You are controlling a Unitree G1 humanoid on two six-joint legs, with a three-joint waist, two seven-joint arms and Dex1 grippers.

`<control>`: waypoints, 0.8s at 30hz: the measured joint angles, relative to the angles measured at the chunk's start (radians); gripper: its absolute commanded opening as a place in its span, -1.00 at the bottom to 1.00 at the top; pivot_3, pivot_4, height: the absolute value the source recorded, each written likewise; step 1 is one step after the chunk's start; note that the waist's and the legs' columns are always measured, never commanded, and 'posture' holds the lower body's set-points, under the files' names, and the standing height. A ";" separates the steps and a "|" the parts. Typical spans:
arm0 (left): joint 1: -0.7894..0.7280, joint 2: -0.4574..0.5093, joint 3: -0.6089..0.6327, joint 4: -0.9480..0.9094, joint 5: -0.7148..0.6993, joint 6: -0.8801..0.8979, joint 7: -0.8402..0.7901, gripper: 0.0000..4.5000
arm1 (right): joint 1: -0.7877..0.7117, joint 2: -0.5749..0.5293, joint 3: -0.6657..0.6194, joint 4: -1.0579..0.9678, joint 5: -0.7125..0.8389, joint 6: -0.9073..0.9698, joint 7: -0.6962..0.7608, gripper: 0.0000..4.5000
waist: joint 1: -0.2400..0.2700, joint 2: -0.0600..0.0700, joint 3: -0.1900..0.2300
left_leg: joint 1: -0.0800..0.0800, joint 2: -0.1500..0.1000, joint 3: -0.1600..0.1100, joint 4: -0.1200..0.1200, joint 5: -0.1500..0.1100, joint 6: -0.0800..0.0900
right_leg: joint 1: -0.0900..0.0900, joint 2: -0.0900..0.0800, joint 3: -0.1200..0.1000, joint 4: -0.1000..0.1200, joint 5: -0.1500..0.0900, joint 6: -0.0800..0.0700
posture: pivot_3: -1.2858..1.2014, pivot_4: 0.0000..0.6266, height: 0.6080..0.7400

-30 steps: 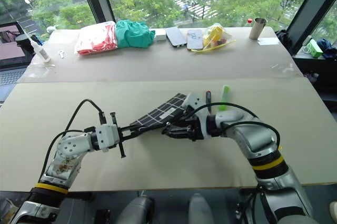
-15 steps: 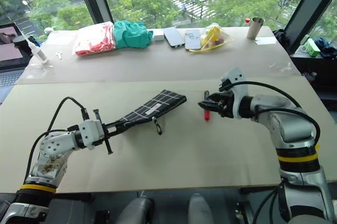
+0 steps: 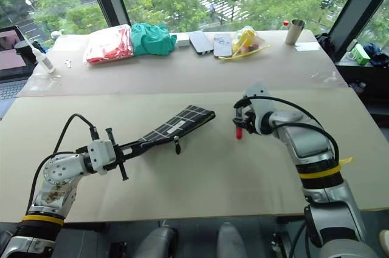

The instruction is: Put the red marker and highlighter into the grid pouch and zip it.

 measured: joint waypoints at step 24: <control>0.023 -0.018 -0.015 -0.003 0.004 -0.002 0.008 -1.00 | -0.119 0.049 -0.068 0.398 -0.146 -0.213 -0.118 0.16 | 0.000 0.000 0.000 | 0.000 0.000 0.001 0.000 0.000 0.000 | 0.000 0.000 0.001 0.000 0.000 0.000 | 0.03 -0.52 1.00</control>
